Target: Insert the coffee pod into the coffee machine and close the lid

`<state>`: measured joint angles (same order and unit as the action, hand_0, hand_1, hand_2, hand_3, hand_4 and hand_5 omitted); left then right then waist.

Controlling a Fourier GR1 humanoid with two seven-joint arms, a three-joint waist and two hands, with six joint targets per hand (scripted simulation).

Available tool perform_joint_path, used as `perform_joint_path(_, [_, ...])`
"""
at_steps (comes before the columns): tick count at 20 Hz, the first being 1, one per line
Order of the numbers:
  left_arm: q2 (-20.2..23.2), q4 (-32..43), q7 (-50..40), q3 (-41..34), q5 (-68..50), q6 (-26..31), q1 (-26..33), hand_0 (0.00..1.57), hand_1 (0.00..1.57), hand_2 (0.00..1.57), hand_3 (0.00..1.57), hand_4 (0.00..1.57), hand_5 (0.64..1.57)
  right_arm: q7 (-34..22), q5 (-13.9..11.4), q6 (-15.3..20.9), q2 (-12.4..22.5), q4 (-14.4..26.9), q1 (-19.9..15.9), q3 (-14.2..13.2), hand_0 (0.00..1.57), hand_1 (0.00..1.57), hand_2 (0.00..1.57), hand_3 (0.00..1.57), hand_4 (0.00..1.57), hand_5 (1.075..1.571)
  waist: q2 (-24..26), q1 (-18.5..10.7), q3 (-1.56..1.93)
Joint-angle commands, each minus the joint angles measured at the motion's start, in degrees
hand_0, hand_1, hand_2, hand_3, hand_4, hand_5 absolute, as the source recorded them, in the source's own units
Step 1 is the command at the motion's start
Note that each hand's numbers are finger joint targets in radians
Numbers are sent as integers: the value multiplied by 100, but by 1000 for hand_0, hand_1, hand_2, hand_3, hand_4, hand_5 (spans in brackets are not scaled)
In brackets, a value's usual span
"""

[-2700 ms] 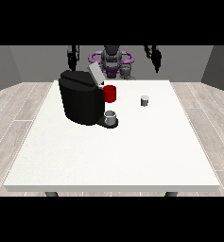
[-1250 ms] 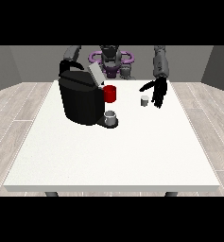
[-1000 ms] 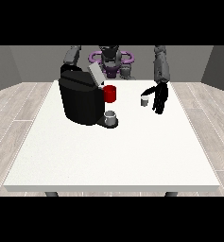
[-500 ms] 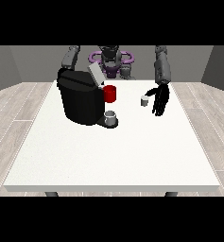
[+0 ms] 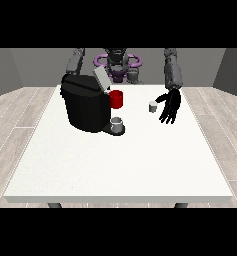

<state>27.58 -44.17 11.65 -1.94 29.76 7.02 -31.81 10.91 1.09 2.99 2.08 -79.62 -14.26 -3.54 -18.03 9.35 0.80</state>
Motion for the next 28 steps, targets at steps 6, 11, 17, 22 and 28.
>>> perform_joint_path(6, [-634,130,-217,425,547,-376,-19,1182,1182,1198,1083,0,1571,279,114,-141,30,592,61,-134,0,0,0,0,403,1571,252,21,-78])
perform_joint_path(11, [-847,252,-43,569,735,-502,-7,1262,1262,1250,1097,73,1571,-62,-134,208,-174,408,-87,129,0,0,0,0,359,1571,271,48,-82])
perform_joint_path(17, [-750,342,-125,545,845,-277,-48,1255,1255,1313,1208,64,1571,46,-112,270,-197,600,106,135,0,0,0,0,292,1571,588,-56,-80])
perform_joint_path(22, [-958,344,223,517,970,-738,-52,1332,1332,1392,1312,619,1571,250,195,-105,106,820,-65,-230,0,0,0,0,379,1571,478,-97,-81])
perform_joint_path(28, [-884,378,605,422,1014,-658,-45,1302,1302,1382,1340,683,1571,162,387,-338,349,1173,185,-445,0,0,0,0,400,1571,909,-244,-80])
